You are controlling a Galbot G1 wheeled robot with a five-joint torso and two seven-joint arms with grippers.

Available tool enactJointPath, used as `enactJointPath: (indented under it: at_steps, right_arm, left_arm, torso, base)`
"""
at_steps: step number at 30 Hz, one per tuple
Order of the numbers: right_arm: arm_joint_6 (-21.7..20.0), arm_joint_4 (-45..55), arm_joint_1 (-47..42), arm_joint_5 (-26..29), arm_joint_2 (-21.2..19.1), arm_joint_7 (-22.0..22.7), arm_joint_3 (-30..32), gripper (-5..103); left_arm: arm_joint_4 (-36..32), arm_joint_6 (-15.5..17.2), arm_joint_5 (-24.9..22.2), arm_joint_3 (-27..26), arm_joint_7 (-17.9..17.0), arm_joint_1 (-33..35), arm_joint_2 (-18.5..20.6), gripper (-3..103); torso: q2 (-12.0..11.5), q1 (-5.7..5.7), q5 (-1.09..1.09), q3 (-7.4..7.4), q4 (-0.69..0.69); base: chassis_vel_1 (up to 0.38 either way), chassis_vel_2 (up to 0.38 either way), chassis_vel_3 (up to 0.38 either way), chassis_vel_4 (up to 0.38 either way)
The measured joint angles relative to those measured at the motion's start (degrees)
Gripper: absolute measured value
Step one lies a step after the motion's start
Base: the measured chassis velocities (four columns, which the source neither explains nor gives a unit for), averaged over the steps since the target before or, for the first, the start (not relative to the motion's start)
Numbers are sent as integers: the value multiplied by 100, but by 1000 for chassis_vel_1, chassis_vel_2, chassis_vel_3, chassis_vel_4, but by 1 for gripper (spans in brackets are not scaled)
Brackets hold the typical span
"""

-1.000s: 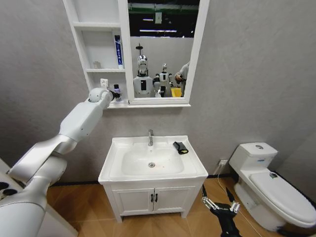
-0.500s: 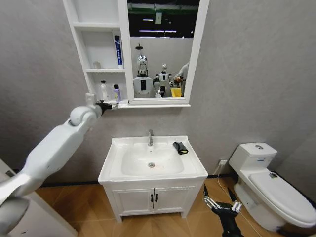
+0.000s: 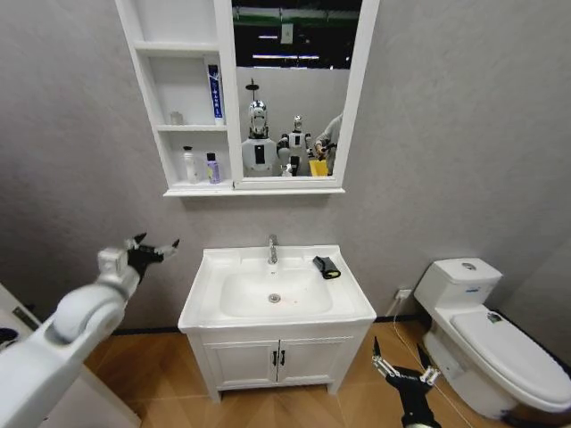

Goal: Move facial cleanser and shampoo from washbasin to cabinet, then wipe washbasin with towel.

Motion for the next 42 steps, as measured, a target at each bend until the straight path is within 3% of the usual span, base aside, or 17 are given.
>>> enactJointPath:
  at_steps: [1, 2, 7, 9, 12, 17, 19, 20, 22, 26, 28, 31, 33, 36, 42]
  right_arm:
    - [-235, 128, -17, 550, -84, 35, -11, 100]
    - [-389, 211, -30, 923, -147, 62, 6, 100]
    - [-690, 365, 4, 1566, -376, 93, 287, 100]
    - [-1032, 463, 176, 2022, -730, 132, 451, 100]
    - [-1175, 469, 326, 2156, -1082, 136, 545, 100]
    - [-1360, 349, 549, 2341, -1500, 112, 647, 100]
    - [-1667, -124, 1212, 2744, -2008, -3, 609, 100]
    - [-1667, -124, 1212, 2744, -2008, -3, 609, 100]
    - [-1866, -823, 2144, 3316, -2443, -159, 425, 100]
    - [-1920, -1505, 2889, 3628, -2693, -394, 167, 100]
    - [-1932, -2363, 3926, 3918, -2903, -670, -351, 100]
    - [-1938, -2682, 4339, 4014, -2933, -726, -596, 100]
    - [-1937, -3636, 5461, 4250, -2889, -958, -1423, 100]
    - [-1852, -4125, 6014, 4170, -2709, -1068, -1903, 100]
    - [-1576, -4214, 6196, 3701, -2436, -1080, -2087, 100]
  left_arm:
    - [-249, -61, 172, -221, 111, 489, -528, 100]
    - [-409, -89, 250, -312, 153, 735, -811, 100]
    - [-751, -187, 470, -365, 295, 1143, -1291, 100]
    - [-920, -369, 836, -297, 492, 1434, -1672, 100]
    - [-978, -409, 1005, -247, 541, 1568, -1863, 100]
    - [-989, -418, 1045, -215, 550, 1592, -1909, 100]
    - [-981, -418, 1044, -199, 550, 1583, -1905, 100]
    - [-981, -418, 1044, -199, 550, 1583, -1905, 100]
    - [-967, -417, 1037, -188, 549, 1573, -1900, 100]
    - [-961, -415, 1030, -182, 548, 1567, -1892, 100]
    - [-953, -411, 1022, -176, 548, 1559, -1886, 100]
    - [-950, -410, 1021, -175, 546, 1558, -1884, 100]
    - [-946, -407, 1016, -170, 546, 1553, -1879, 100]
    - [-944, -405, 1013, -168, 545, 1550, -1877, 100]
    - [-940, -403, 1009, -166, 542, 1547, -1874, 100]
  torso:
    - [0, -1, 0, 0, 1]
    - [0, -1, 1, 0, 1]
    - [1, 0, 2, 0, -5]
    - [-1, 2, 3, 1, -6]
    - [-1, 1, 3, 1, 1]
    - [-1, 2, 2, 1, -5]
    - [-1, 1, 2, 1, -5]
    - [-1, 1, 2, 1, -5]
    - [-2, 2, 3, 2, -1]
    - [-2, 3, 2, 2, -1]
    - [-2, 3, 0, 2, -3]
    - [-2, 3, 0, 3, -3]
    - [-3, 3, 0, 3, 0]
    - [-3, 4, 1, 3, -1]
    - [-3, 3, 0, 2, -1]
  base:
    - [0, 0, 0, 0]
    - [0, 0, 0, 0]
    - [0, 0, 0, 0]
    - [0, 0, 0, 0]
    - [0, 0, 0, 0]
    - [0, 0, 0, 0]
    - [0, 0, 0, 0]
    - [0, 0, 0, 0]
    - [0, 0, 0, 0]
    - [0, 0, 0, 0]
    - [0, 0, 0, 0]
    - [0, 0, 0, 0]
    - [0, 0, 0, 0]
    - [0, 0, 0, 0]
    - [0, 0, 0, 0]
